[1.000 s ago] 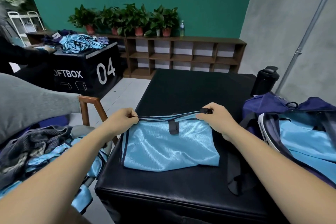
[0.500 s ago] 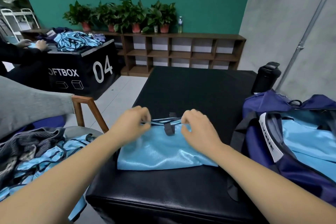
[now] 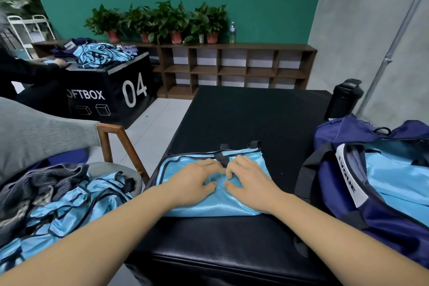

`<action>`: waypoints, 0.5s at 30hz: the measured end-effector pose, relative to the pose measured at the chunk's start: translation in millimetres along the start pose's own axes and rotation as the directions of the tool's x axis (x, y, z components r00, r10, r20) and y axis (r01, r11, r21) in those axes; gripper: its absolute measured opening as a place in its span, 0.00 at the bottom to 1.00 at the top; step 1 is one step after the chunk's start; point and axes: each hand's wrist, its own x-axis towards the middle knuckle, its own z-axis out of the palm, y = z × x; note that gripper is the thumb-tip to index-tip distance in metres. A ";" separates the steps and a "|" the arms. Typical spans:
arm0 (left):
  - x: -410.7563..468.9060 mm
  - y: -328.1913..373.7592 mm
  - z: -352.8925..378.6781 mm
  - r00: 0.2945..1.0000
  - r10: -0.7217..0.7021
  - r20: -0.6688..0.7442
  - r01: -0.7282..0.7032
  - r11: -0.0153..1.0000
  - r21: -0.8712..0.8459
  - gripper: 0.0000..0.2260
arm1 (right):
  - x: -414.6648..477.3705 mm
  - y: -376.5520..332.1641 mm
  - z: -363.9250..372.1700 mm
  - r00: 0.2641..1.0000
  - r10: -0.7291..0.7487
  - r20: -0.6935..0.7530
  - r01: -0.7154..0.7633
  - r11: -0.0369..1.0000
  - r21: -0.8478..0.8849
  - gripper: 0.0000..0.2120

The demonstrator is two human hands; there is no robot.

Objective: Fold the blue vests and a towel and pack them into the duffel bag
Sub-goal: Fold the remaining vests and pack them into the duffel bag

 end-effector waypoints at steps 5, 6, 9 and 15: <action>2.5 -10.2 0.2 0.989 -0.146 0.033 0.145 0.989 0.020 0.30 | -0.5 -2.7 1.4 1.000 0.010 0.027 -0.008 0.996 -0.092 0.13; 2.1 -9.4 -0.2 0.987 -0.157 0.026 0.156 0.987 0.021 0.32 | -0.9 -3.0 1.4 0.999 0.023 0.038 -0.019 0.994 -0.105 0.18; 1.6 -7.4 -3.1 0.974 -0.225 0.021 0.225 0.974 0.025 0.35 | -1.8 -2.6 0.6 0.997 0.054 0.050 -0.047 0.991 -0.122 0.30; -5.0 -21.9 -29.5 0.948 -0.313 -0.054 0.315 0.948 0.041 0.33 | -3.8 -0.1 -3.1 0.990 0.089 0.107 -0.075 0.990 -0.123 0.35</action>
